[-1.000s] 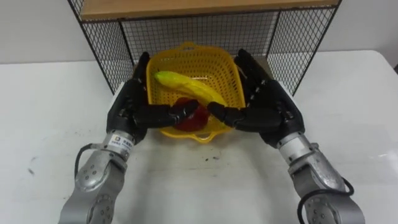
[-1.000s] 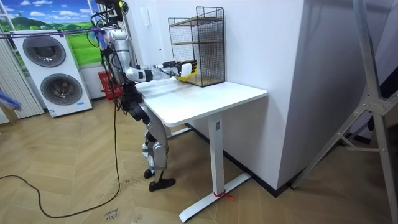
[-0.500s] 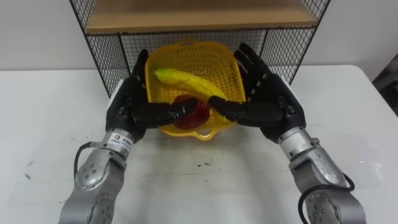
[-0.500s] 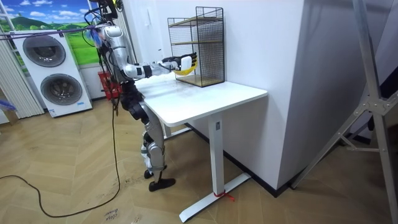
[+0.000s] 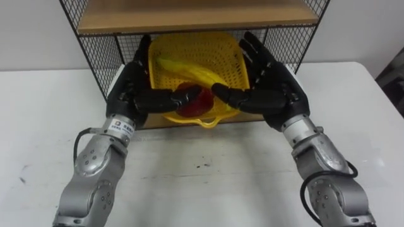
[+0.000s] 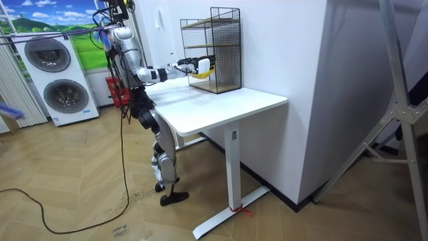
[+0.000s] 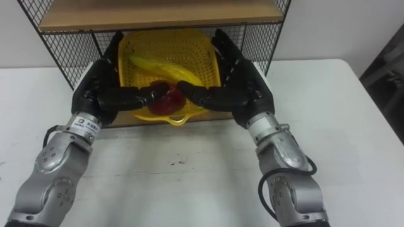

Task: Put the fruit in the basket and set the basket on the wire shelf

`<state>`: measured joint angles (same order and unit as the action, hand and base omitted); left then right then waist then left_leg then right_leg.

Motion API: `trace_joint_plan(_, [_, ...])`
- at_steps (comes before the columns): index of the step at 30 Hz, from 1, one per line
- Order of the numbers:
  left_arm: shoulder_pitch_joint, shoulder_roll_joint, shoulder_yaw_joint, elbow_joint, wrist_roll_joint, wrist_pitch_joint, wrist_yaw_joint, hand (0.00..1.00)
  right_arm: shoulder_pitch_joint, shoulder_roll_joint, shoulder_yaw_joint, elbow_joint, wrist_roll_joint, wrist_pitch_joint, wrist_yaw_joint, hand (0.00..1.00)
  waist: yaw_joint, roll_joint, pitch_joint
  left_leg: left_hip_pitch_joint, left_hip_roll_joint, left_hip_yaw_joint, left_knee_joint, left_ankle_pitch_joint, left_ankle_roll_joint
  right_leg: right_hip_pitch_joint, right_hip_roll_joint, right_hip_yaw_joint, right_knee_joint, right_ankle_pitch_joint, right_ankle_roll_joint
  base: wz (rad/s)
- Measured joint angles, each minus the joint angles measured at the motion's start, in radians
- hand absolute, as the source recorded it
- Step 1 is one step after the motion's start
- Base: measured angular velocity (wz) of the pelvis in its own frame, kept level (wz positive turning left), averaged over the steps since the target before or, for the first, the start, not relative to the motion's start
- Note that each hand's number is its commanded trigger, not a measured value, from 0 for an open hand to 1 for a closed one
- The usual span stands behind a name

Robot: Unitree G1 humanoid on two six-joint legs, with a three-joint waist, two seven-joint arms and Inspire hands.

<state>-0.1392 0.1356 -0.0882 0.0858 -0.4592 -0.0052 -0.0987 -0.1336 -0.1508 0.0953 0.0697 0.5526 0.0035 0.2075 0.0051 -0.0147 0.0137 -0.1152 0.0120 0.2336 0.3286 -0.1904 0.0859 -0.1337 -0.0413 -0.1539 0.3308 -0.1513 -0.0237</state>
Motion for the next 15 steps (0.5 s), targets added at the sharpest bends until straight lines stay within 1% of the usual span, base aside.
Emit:
trace_joint_plan(2, [0.0, -0.009, -0.001, 0.012, 0.0, 0.017, 0.006, 0.0, 0.0, 0.0, 0.0, 0.003, 0.0, 0.013, -0.011, 0.0, 0.0, 0.004, 0.0027, 0.001, 0.001, 0.0, -0.001, 0.0, 0.0, 0.007, 0.001, -0.003, -0.006, 0.004, 0.0, 0.0])
trace_joint_plan(4, [-0.004, -0.01, 0.0, 0.027, -0.004, 0.039, 0.009, 0.0, -0.007, 0.0, 0.0, 0.026, 0.009, 0.021, -0.013, 0.0, 0.0, 0.006, 0.0035, 0.002, 0.001, 0.0, -0.001, 0.0, 0.0, 0.008, 0.001, -0.002, -0.006, 0.004, 0.0, 0.0])
trace_joint_plan(5, [-0.014, -0.01, 0.0, 0.045, -0.008, 0.054, 0.009, 0.0, -0.016, 0.0, -0.001, 0.046, 0.026, 0.03, -0.019, 0.0, 0.002, 0.007, 0.0043, 0.002, 0.001, 0.0, -0.001, 0.0, 0.0, 0.008, 0.0, -0.002, -0.005, 0.004, 0.0, 0.0])
trace_joint_plan(8, [-0.025, -0.014, 0.007, 0.049, -0.007, 0.081, 0.009, 0.0, -0.027, 0.0, -0.001, 0.05, 0.036, 0.065, -0.031, 0.0, 0.001, 0.009, 0.0038, -0.005, 0.001, 0.0, -0.001, 0.001, 0.0, -0.002, 0.001, -0.002, -0.005, 0.004, 0.0, 0.0])
trace_joint_plan(10, [-0.046, -0.017, 0.008, 0.076, -0.008, 0.091, 0.01, 0.0, -0.049, 0.001, 0.0, 0.072, 0.04, 0.067, -0.038, 0.0, 0.0, 0.01, 0.0039, -0.007, 0.001, 0.0, -0.001, 0.003, 0.0, 0.001, 0.001, -0.002, -0.005, 0.005, -0.003, 0.02])
trace_joint_plan(12, [-0.083, -0.027, 0.008, 0.124, -0.007, 0.112, 0.03, 0.0, -0.081, 0.001, 0.0, 0.105, 0.04, 0.083, -0.061, 0.0, -0.002, 0.011, 0.0041, -0.004, 0.001, -0.002, 0.0, 0.007, 0.001, 0.009, 0.0, -0.007, -0.007, 0.006, -0.003, 0.09])
trace_joint_plan(15, [-0.107, -0.034, 0.007, 0.13, -0.005, 0.135, 0.05, 0.0, -0.109, 0.003, -0.002, 0.122, 0.042, 0.089, -0.086, 0.0, -0.003, 0.012, 0.0032, -0.003, 0.001, -0.009, -0.001, 0.008, 0.0, 0.015, 0.0, -0.015, -0.015, 0.006, -0.003, 0.06])
